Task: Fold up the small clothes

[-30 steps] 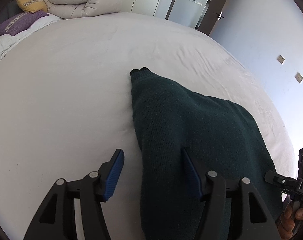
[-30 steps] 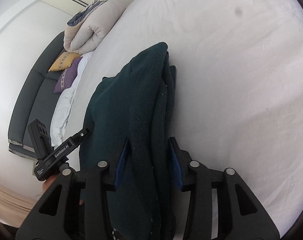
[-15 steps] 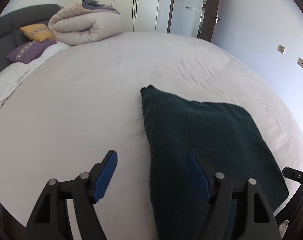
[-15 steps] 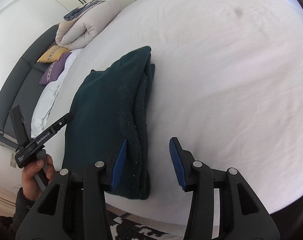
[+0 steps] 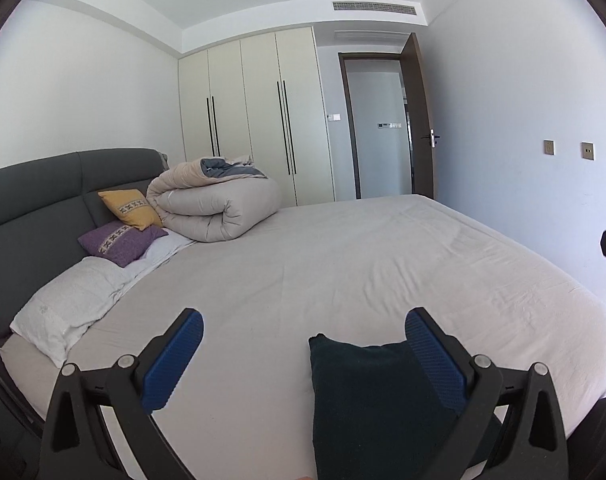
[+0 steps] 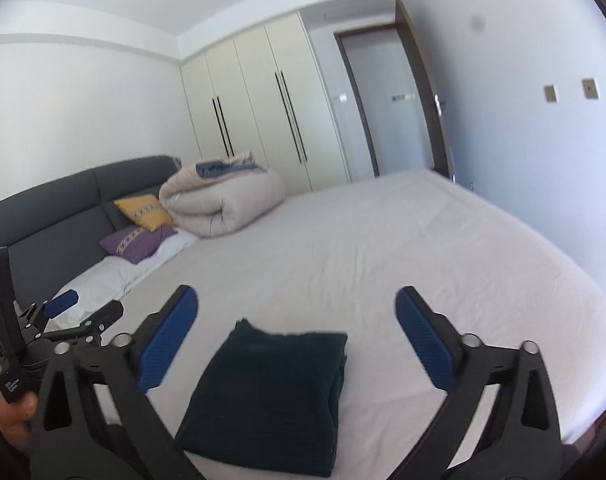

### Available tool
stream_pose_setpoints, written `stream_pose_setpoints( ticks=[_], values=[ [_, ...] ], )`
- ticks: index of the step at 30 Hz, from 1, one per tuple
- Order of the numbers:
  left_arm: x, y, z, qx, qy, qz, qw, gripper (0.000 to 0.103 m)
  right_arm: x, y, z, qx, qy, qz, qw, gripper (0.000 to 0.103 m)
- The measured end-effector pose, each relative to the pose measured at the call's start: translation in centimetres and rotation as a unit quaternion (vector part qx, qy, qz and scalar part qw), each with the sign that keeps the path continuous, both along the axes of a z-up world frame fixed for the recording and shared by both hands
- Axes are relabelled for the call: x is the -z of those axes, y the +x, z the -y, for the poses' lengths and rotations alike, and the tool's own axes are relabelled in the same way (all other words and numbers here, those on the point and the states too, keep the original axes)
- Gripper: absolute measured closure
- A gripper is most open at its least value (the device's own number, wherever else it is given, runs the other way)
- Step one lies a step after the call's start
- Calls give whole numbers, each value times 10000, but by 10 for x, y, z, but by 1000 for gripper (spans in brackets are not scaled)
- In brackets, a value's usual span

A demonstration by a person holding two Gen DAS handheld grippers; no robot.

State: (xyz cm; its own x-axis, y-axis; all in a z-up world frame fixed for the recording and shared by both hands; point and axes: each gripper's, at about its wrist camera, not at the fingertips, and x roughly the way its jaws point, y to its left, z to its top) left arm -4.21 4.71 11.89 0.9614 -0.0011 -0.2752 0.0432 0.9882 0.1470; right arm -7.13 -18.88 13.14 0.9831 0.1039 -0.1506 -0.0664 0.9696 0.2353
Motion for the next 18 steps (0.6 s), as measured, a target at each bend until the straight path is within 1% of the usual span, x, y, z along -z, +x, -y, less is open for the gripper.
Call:
stream_pose_setpoints(
  ticks=[1, 2, 3, 4, 5, 7, 9, 10, 12, 14, 16, 18],
  values=[
    [-2, -5, 2, -74, 71, 63, 9999, 0, -8, -5, -3, -35, -84, 198, 9998, 0],
    [-1, -8, 3, -173, 132, 103, 9997, 0, -13, -7, -6, -100, -136, 296, 9994, 0],
    [0, -9, 4, -264, 151, 92, 9995, 0, -17, -8, -8, -174, -167, 317, 9992, 0],
    [2, -8, 4, -266, 126, -10, 9996, 0, -19, -8, -10, -246, -184, 273, 9992, 0],
    [7, -4, 4, -250, 79, -196, 9995, 0, -20, -7, -12, -277, -180, 240, 9992, 0],
    [18, 9, 2, -221, -54, -782, 9967, 0, -17, -5, -15, -223, -185, 157, 9995, 0],
    [35, 22, 0, -29, -367, -1329, 9904, 0, -8, 3, -16, -179, -124, -172, 9996, 0],
    [43, 27, -1, -17, -508, -1522, 9870, 0, -2, 6, -16, -239, -63, -398, 9989, 0],
    [61, 34, 0, -123, -642, -1841, 9807, 0, 13, 11, -14, -473, 31, -917, 9947, 0],
    [74, 37, 2, -151, -605, -1992, 9780, 0, 29, 21, -14, -510, 91, -1381, 9891, 0],
    [81, 37, 6, -182, -469, -2045, 9776, 0, 46, 29, -15, -254, 28, -1781, 9837, 0],
    [86, 37, 7, -296, -354, -2083, 9770, 0, 63, 37, -18, -7, -178, -2135, 9768, 0]
  ],
)
